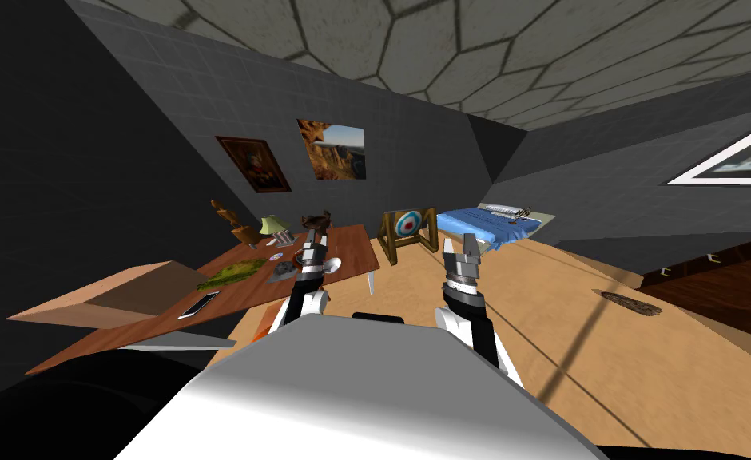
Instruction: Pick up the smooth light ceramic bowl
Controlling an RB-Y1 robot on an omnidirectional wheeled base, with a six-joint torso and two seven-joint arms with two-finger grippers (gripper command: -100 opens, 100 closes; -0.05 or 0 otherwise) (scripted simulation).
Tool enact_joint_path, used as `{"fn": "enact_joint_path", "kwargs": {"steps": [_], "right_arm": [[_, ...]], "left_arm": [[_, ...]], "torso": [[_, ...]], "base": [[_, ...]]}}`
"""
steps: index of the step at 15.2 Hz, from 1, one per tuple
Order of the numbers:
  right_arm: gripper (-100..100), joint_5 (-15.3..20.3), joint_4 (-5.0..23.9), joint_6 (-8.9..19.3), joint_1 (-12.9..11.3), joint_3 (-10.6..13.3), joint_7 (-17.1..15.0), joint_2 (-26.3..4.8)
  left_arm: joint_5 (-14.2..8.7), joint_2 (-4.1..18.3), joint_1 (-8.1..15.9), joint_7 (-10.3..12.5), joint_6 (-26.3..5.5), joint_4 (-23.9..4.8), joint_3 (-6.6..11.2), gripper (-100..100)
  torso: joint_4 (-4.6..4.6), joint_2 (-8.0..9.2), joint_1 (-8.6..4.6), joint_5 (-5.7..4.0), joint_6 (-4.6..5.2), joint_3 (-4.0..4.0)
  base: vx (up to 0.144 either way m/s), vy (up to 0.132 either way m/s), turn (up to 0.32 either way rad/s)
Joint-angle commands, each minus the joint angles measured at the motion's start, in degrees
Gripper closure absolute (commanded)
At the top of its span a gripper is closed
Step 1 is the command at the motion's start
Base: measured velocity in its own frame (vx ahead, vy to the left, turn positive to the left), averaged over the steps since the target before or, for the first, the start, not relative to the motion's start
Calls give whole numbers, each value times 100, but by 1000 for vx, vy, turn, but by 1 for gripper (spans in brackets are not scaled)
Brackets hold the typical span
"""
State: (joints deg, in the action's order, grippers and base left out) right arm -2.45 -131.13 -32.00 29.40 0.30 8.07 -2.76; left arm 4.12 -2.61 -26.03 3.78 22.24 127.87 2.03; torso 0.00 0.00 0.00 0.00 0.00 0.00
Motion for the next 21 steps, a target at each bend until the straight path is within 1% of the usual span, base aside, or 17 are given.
{"fn": "enact_joint_path", "kwargs": {"steps": [1,2,3,4,5,6,8,9,10,11,12,13,14,16,17,20,21], "right_arm": [[0,0,0,0,0,0,0,0],[0,0,0,0,0,0,0,0],[0,0,0,0,0,0,0,0],[0,0,0,0,0,0,0,0],[0,0,0,0,0,0,0,0],[0,0,0,0,0,0,0,0],[0,0,0,0,0,0,0,0],[0,0,0,0,0,0,0,0],[0,0,0,0,0,0,0,0],[0,0,0,0,0,0,0,0],[0,0,0,0,0,0,0,0],[0,0,0,0,0,0,0,0],[0,0,0,0,0,0,0,0],[0,0,0,0,0,0,0,0],[0,0,0,0,0,0,0,0],[0,0,0,0,0,0,0,0],[0,0,0,0,0,0,0,0]], "left_arm": [[-8,284,0,-6,-65,-21,19,-100],[-8,284,0,-6,-65,-21,19,-100],[-16,482,-2,-11,-131,-41,39,-100],[-16,483,-2,-11,-131,-41,39,-100],[-27,682,-4,-17,-216,-68,65,-100],[-27,682,-4,-17,-216,-68,65,-100],[-59,1006,-11,-32,-442,-137,133,-100],[-59,1049,-11,-32,-442,-137,133,-100],[-80,1213,-16,-40,-580,-179,175,-100],[-80,1215,-16,-40,-580,-179,175,-100],[-104,1368,-21,-48,-732,-227,221,-100],[-104,1368,-21,-48,-732,-227,221,-100],[-131,1509,-27,-56,-897,-279,271,-100],[-161,1636,-34,-64,-1075,-336,325,-100],[-161,1636,-34,-64,-1075,-336,325,-100],[-229,1850,-50,-80,-1463,-459,444,-100],[-229,1850,-50,-80,-1463,-459,444,-100]], "torso": [[0,0,0,0,0,0],[0,0,2,0,0,0],[0,0,3,0,0,0],[0,-1,4,1,1,0],[0,-1,5,1,0,-1],[0,-1,6,1,1,-1],[0,-1,7,1,0,-1],[-1,-2,9,2,1,-1],[-1,-2,9,2,1,-1],[-1,-2,9,2,1,-1],[-1,-3,9,2,0,-2],[-1,-3,9,2,1,-2],[-1,-3,9,2,1,-2],[-1,-3,9,2,0,-2],[-1,-4,10,2,1,-2],[-1,-4,9,2,1,-3],[-1,-5,10,2,1,-3]], "base": [[1,1,-24],[2,3,-30],[3,5,-34],[3,7,-30],[3,7,-49],[3,8,-38],[5,12,-63],[5,14,-69],[7,13,-72],[6,13,-50],[6,13,-77],[5,13,-67],[5,14,-79],[8,16,-74],[8,16,-77],[9,17,-88],[10,19,-88]]}}
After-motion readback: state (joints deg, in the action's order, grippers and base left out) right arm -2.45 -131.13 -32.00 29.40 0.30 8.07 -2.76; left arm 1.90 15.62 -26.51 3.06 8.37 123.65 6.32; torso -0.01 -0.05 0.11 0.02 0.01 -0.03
